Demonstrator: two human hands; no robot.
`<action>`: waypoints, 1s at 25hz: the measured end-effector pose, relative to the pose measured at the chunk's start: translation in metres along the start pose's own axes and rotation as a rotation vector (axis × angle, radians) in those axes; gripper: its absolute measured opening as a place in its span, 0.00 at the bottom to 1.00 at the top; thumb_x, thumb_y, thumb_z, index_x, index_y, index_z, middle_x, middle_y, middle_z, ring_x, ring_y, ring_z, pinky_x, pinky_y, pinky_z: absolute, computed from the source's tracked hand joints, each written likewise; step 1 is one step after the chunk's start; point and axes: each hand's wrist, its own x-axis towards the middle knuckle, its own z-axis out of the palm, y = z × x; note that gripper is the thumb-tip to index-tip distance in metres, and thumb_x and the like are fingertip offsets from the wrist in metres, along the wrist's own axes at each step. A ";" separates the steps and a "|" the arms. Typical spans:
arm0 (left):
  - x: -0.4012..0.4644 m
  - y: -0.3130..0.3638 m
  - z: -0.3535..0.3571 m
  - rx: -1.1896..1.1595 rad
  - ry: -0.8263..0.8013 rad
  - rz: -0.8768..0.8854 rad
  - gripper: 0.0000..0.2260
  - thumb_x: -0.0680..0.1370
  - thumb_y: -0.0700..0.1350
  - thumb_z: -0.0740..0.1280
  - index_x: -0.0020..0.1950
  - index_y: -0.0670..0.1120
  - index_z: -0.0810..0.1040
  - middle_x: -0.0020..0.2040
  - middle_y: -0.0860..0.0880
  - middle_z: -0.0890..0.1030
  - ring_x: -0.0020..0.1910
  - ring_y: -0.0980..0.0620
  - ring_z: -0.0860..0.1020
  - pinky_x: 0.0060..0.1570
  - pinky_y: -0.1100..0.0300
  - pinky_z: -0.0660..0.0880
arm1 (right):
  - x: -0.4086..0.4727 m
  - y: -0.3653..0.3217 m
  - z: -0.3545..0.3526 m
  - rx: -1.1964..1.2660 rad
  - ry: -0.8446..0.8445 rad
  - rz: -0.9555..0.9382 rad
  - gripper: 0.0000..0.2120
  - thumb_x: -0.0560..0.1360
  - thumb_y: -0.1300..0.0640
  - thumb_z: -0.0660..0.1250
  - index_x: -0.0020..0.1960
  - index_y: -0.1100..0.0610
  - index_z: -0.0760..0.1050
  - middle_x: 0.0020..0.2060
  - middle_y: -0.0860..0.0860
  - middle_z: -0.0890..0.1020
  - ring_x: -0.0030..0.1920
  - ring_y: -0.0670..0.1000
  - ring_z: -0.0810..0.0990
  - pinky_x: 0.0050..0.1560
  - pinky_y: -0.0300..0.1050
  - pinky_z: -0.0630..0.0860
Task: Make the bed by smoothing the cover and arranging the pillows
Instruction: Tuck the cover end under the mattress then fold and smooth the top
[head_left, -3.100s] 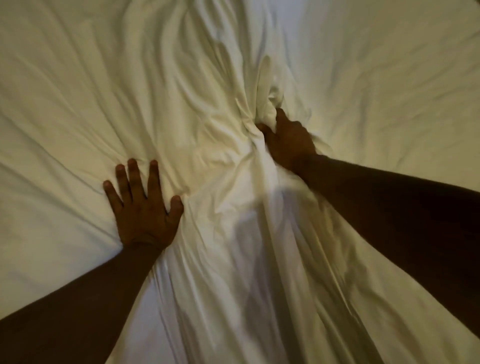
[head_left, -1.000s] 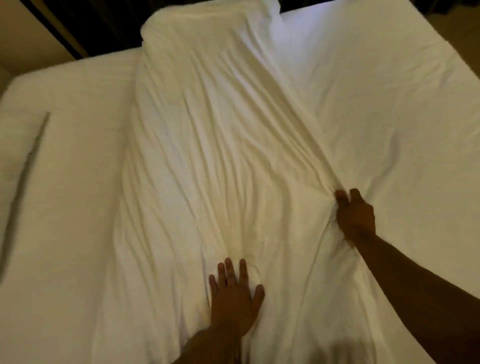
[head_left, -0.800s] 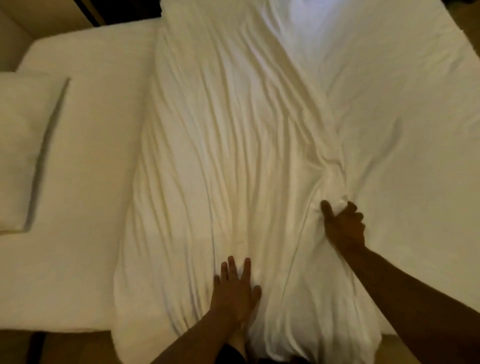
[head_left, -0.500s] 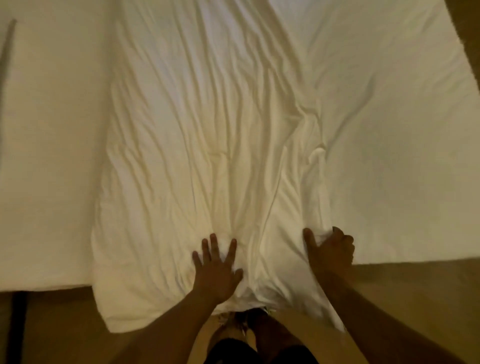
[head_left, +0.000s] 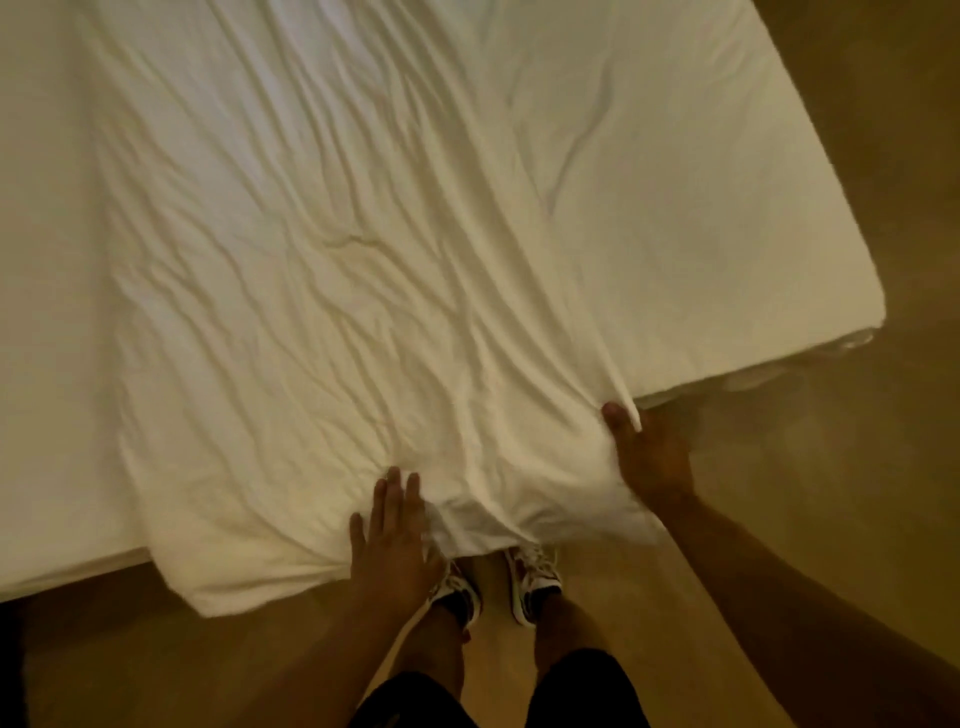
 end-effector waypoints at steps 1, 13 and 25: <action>-0.005 0.003 0.004 0.005 0.013 -0.007 0.49 0.69 0.57 0.72 0.82 0.51 0.47 0.82 0.44 0.53 0.80 0.44 0.55 0.70 0.34 0.62 | 0.008 0.009 -0.015 -0.016 0.014 -0.021 0.29 0.79 0.37 0.60 0.65 0.60 0.77 0.56 0.60 0.82 0.59 0.63 0.78 0.57 0.46 0.70; -0.025 0.010 0.038 -1.498 0.096 -1.129 0.18 0.74 0.51 0.71 0.60 0.44 0.76 0.59 0.43 0.79 0.53 0.44 0.78 0.49 0.53 0.73 | 0.010 0.112 0.039 -0.027 -0.046 0.328 0.35 0.78 0.40 0.65 0.70 0.68 0.68 0.66 0.69 0.73 0.65 0.68 0.73 0.66 0.58 0.71; -0.024 -0.131 0.030 -2.256 0.394 -1.203 0.13 0.75 0.49 0.70 0.57 0.47 0.77 0.64 0.43 0.75 0.59 0.45 0.77 0.60 0.46 0.74 | -0.045 0.084 0.181 0.635 -0.134 0.922 0.07 0.82 0.61 0.58 0.57 0.54 0.71 0.54 0.61 0.76 0.55 0.62 0.77 0.62 0.57 0.72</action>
